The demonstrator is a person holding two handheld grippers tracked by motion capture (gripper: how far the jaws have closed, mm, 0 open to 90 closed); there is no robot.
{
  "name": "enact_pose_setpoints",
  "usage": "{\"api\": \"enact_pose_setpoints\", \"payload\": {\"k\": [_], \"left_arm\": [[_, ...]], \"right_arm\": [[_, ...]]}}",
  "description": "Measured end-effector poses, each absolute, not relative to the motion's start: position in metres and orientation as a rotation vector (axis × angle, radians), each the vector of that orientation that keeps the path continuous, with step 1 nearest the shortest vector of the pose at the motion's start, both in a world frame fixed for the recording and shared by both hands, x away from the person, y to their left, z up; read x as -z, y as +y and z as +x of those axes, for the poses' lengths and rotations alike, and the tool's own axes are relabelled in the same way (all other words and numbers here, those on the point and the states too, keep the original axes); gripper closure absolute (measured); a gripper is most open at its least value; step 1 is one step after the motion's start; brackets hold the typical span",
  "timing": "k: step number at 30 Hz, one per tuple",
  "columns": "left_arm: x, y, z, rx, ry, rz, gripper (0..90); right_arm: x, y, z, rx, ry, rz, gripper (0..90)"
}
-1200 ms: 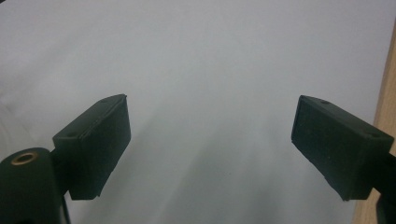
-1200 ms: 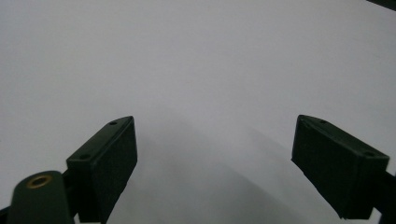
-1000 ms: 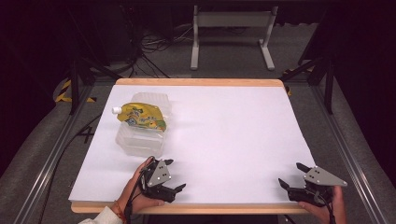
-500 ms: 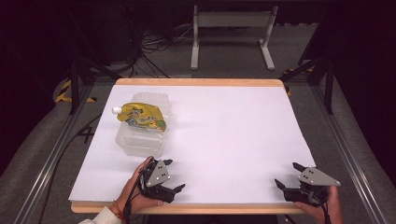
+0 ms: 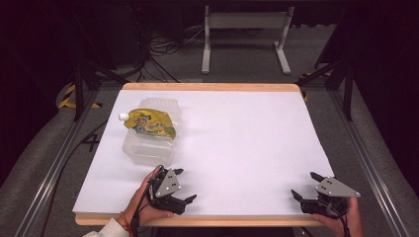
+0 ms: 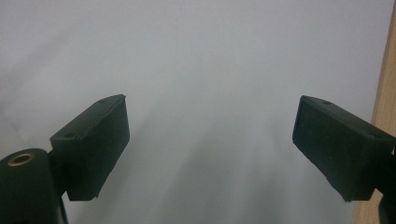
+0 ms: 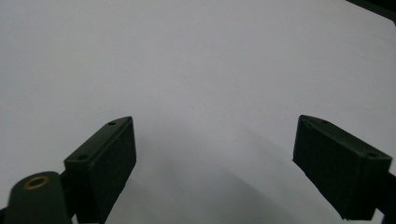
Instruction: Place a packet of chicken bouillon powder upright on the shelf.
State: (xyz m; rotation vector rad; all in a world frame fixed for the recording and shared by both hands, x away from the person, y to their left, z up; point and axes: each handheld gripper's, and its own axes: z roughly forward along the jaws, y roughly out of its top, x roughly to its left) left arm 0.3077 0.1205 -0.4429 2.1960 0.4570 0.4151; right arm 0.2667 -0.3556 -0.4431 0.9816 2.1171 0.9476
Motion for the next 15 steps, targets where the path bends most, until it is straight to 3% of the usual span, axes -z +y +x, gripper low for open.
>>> {"api": "enact_pose_setpoints", "payload": {"k": [15], "left_arm": [[0.4428, 0.1201, 0.3098, -0.418, 0.470, 2.200, 11.3]], "right_arm": [[0.4422, -0.3550, 0.2672, -0.956, 2.106, 0.983, 13.0]]}}
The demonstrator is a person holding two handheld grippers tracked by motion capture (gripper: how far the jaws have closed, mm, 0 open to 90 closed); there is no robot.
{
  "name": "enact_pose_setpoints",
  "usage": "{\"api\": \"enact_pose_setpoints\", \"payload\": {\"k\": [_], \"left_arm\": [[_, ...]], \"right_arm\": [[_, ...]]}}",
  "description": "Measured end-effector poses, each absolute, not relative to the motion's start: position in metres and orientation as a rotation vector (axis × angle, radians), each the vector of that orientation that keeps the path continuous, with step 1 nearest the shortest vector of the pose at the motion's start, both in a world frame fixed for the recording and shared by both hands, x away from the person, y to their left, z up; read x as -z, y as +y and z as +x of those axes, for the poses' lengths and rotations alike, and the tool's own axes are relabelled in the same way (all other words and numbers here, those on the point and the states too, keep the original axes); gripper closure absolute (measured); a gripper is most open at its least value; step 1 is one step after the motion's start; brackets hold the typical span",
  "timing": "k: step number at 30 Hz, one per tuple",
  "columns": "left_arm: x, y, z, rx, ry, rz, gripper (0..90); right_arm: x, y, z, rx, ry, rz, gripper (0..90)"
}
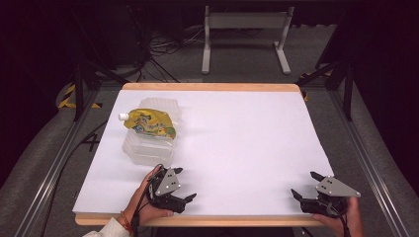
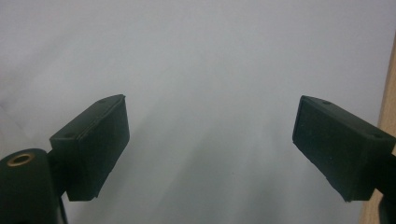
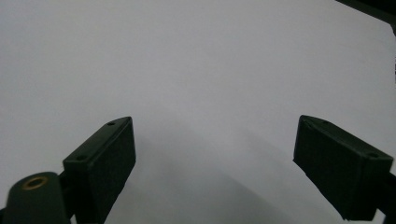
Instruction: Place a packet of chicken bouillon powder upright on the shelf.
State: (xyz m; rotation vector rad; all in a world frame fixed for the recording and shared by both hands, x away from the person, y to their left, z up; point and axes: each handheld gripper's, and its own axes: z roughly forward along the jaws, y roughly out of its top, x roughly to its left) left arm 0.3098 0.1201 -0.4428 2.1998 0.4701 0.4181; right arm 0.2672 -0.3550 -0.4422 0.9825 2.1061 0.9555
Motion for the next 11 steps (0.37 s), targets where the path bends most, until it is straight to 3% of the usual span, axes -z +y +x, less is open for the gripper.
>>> {"api": "enact_pose_setpoints", "payload": {"k": [11], "left_arm": [[0.4430, 0.1195, 0.3089, -0.408, 0.461, 2.203, 11.3]], "right_arm": [[0.4419, -0.3534, 0.2691, -0.961, 2.108, 0.982, 12.4]]}}
